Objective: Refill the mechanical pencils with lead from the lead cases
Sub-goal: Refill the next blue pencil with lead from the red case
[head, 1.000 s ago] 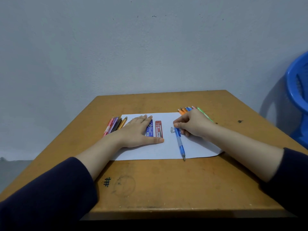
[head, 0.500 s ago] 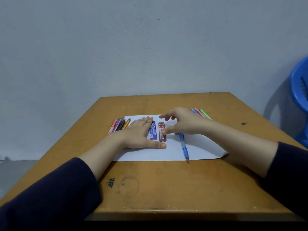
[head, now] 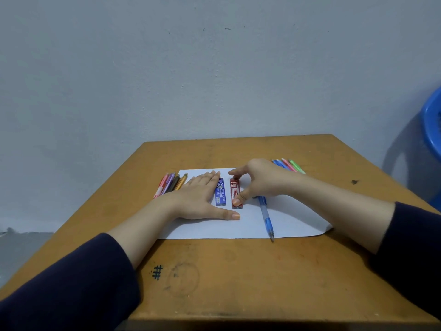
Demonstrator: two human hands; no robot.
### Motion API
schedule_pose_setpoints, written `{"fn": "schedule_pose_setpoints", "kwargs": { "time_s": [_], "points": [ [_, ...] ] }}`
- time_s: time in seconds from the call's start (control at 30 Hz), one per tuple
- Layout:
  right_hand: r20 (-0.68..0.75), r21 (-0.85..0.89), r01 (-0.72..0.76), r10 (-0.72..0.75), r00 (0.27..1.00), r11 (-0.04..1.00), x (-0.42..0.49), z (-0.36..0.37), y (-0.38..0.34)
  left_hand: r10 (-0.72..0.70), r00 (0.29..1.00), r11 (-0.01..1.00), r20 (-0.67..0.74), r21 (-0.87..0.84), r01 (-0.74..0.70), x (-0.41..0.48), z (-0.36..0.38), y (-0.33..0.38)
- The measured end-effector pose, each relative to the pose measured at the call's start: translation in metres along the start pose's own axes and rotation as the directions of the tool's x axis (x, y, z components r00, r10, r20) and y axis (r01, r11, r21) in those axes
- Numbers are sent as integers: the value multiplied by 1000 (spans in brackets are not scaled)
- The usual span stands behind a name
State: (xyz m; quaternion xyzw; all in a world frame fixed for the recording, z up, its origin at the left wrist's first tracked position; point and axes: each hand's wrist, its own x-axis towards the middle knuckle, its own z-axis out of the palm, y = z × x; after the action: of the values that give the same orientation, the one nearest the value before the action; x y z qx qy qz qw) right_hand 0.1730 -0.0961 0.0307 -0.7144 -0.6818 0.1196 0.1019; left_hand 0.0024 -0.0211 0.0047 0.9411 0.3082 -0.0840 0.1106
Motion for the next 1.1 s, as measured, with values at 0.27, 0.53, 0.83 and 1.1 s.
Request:
{"fn": "schedule_pose_setpoints", "kwargs": {
  "time_s": [0.27, 0.53, 0.83, 1.1],
  "points": [
    [-256, 329, 148, -63, 965, 933, -4, -1, 5, -7, 1000, 1000, -2, 5, 7, 1, 0, 0],
    [-361, 734, 215, 102, 927, 644, -18, -5, 6, -10, 988, 996, -153, -92, -4, -3, 2, 7],
    [-484, 826, 354, 228, 845, 439, -24, 5, 2, 96, 536, 956, -839, -73, -285, -6, 3, 26],
    [-399, 915, 359, 287, 871, 182, -29, 3, 4, 191, 325, 933, -926, 69, -353, -5, 1, 24]
  ]
}}
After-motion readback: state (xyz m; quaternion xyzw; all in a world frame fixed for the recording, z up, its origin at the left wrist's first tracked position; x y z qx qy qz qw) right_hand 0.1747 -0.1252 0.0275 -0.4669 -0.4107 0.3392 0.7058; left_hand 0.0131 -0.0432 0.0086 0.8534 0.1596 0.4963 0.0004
